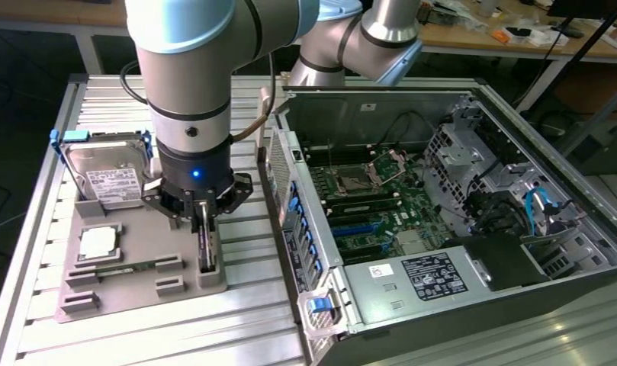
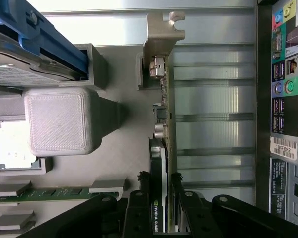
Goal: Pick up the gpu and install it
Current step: 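Pick up the gpu and move the gpu toward the slot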
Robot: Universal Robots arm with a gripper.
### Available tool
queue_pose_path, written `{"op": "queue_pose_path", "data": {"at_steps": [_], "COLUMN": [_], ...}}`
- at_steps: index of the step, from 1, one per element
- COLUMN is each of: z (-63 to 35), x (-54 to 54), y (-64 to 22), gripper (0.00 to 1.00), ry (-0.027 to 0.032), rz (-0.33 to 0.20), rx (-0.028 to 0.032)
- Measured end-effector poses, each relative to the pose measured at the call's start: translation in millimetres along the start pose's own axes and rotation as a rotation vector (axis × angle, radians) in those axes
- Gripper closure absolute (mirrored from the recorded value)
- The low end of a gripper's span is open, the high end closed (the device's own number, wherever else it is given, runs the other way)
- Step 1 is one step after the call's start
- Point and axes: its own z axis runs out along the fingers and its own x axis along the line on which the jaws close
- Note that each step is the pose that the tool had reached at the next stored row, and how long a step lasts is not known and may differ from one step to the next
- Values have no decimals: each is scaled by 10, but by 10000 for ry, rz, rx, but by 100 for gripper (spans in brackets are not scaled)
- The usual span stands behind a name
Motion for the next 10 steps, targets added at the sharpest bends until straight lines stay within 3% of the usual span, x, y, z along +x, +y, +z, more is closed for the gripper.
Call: {"op": "queue_pose_path", "data": {"at_steps": [10], "z": [-35], "x": [0], "y": [1], "gripper": [73], "ry": [-2], "rz": [1], "rx": [-2]}}
